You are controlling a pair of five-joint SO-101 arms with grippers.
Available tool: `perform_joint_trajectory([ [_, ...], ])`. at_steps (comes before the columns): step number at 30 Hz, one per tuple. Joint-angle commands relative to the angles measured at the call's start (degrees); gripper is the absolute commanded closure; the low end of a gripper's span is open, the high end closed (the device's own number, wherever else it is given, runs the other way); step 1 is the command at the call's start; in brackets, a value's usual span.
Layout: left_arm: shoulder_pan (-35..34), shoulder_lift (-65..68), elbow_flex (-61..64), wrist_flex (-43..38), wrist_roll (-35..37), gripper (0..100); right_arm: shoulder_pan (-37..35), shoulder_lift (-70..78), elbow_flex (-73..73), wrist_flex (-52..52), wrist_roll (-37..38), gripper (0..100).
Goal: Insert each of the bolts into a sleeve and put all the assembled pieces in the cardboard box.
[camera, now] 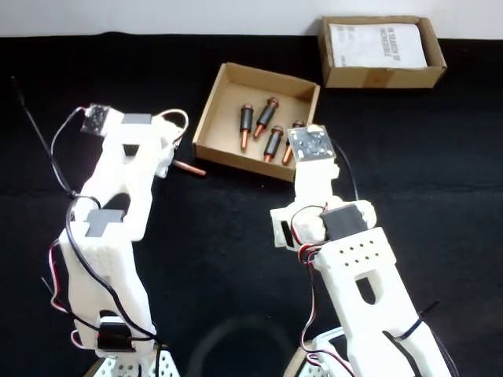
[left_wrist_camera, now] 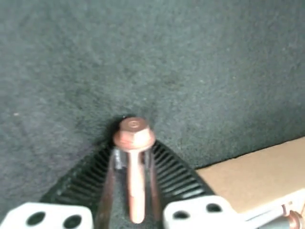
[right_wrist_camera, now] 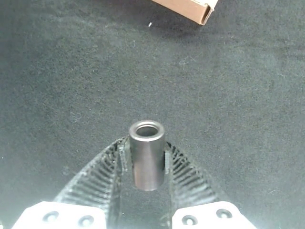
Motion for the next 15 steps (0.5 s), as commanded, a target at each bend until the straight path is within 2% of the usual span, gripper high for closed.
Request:
perform_joint_trajectory([
  [1,0.4,1.4,-4.4,4.5,-1.7,99,0.6,-0.3,-0.7,2.2,0.7,99.2],
  [5,1.3,1.7,-7.1,9.6,-8.1,99,0.7,-0.6,-0.4,2.5,0.7,99.2],
  [12,3.1,-3.5,-13.8,21.2,-26.4,99,0.7,-0.4,-0.6,2.0,0.7,99.2],
  [15,4.7,-6.8,-16.0,25.1,-37.4,99,0.7,-0.3,-0.6,0.7,0.7,99.2],
])
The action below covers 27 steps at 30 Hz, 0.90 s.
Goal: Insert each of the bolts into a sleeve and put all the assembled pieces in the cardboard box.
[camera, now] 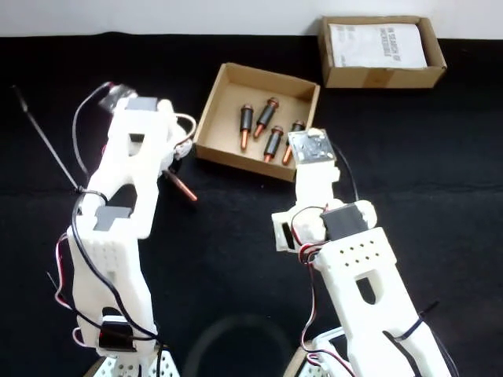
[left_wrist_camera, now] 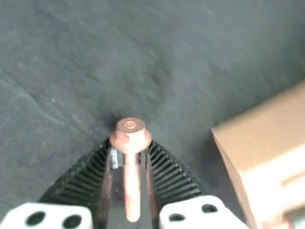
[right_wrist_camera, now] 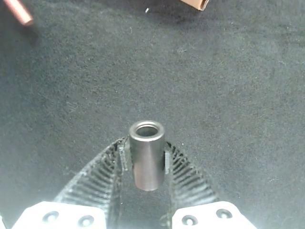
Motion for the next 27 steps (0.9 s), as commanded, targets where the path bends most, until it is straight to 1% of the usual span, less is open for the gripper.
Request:
perform_joint_trajectory([
  [1,3.2,-7.7,-4.5,4.0,-13.6,99,0.6,-0.3,-0.7,-2.1,0.7,99.2],
  [5,5.8,-12.5,-4.3,5.3,-27.4,99,0.6,-0.2,-0.7,-4.6,0.7,99.2],
  [9,7.3,-15.7,-3.0,5.0,-36.9,99,0.6,-0.1,-0.2,-9.6,0.6,99.2],
  [12,8.0,-18.1,-1.7,4.8,-42.3,99,0.6,-0.1,-0.2,-14.5,0.5,99.2],
  [14,8.2,-19.8,-0.8,4.7,-43.9,99,0.6,0.0,0.7,-18.4,0.5,99.2],
  [17,8.9,-23.6,0.9,4.6,-44.1,99,0.4,0.0,4.2,-25.8,0.4,99.2],
  [20,9.6,-29.2,4.6,0.8,-44.0,99,0.4,-0.1,8.9,-33.4,0.4,99.2],
  [22,9.8,-34.6,8.9,-3.4,-43.9,99,0.4,-0.1,12.4,-39.9,0.4,99.2],
  [27,8.6,-51.1,25.6,-20.3,-41.3,99,-0.2,-0.1,20.4,-60.1,0.7,99.2],
])
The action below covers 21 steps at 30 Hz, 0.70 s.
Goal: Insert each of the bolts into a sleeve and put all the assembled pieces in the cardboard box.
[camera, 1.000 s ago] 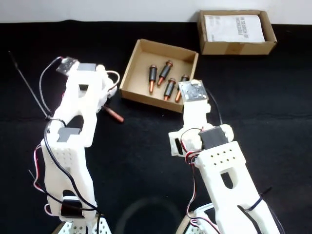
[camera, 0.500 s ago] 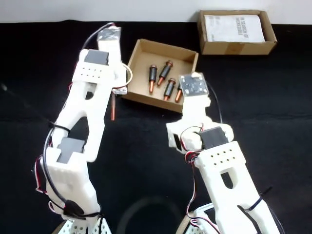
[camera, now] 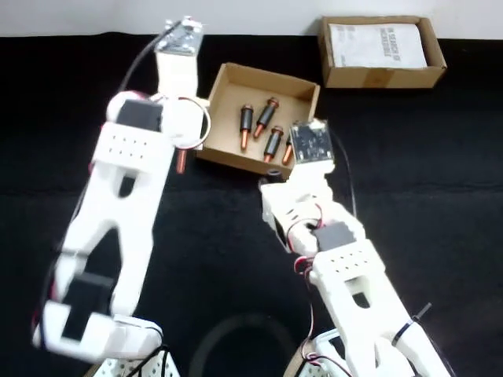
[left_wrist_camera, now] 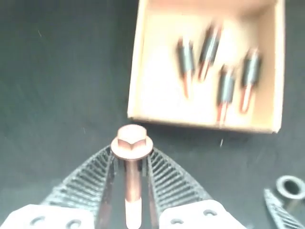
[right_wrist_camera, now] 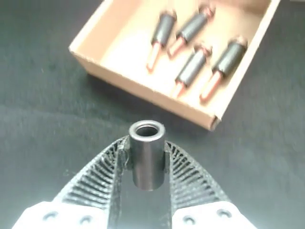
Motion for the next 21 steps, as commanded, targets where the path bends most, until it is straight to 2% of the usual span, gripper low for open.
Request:
perform_joint_trajectory([
  [1,-0.7,-14.2,10.7,-12.1,1.2,99,-0.5,-0.2,3.6,-15.3,0.8,99.2],
  [4,-2.3,-18.9,18.2,-17.8,1.1,99,-1.6,-0.3,6.6,-22.7,0.8,99.2],
  [9,-4.2,-19.6,22.1,-18.2,2.1,99,-4.0,-0.8,9.5,-29.6,0.6,99.2],
  [12,-4.0,-19.9,24.8,-18.7,9.6,99,-5.5,-0.8,11.3,-35.5,0.5,99.2],
  [16,-3.6,-19.9,27.4,-24.3,20.0,99,-8.0,-0.3,14.4,-42.4,0.5,99.2],
  [21,-3.3,-20.0,28.0,-33.1,25.4,99,-8.9,-0.3,18.3,-47.0,0.7,99.2],
])
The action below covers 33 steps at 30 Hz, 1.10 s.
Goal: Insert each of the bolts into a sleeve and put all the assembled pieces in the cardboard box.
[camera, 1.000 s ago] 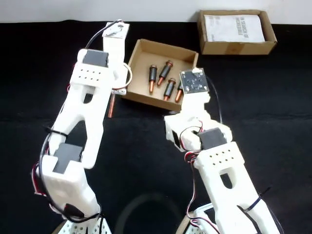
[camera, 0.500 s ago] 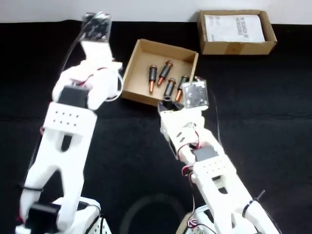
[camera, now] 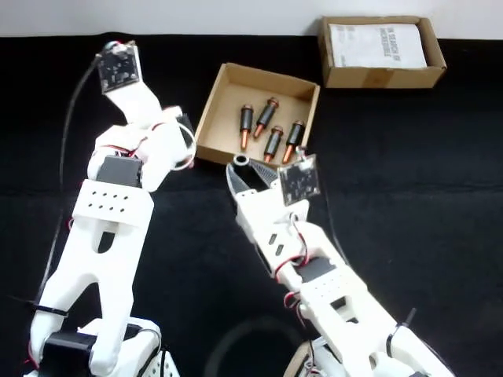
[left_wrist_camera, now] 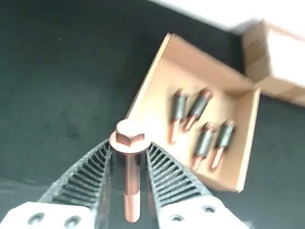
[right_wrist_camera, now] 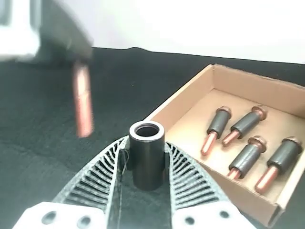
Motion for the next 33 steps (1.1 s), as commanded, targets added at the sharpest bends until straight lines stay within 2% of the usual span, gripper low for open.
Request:
perform_joint_trajectory([
  [1,0.5,-2.8,-0.5,-6.3,3.3,99,-0.4,-0.3,1.7,-3.6,0.7,99.2],
  [6,3.3,-3.9,-0.8,-10.1,3.4,99,-0.4,-0.5,4.0,-5.7,0.6,99.2],
  [18,13.8,-14.1,-0.4,-9.7,2.9,99,-0.5,-0.7,3.4,-5.6,0.5,99.2],
  [23,16.7,-19.4,0.9,-5.3,-5.7,99,-0.5,-0.7,3.4,-5.6,0.6,99.2],
  [28,18.4,-24.7,8.6,-5.4,-10.6,99,-0.5,-0.8,3.3,-5.6,0.6,99.2],
  [33,18.8,-28.7,14.5,-8.4,-11.5,99,-0.4,-0.8,2.5,-5.3,0.6,99.2],
])
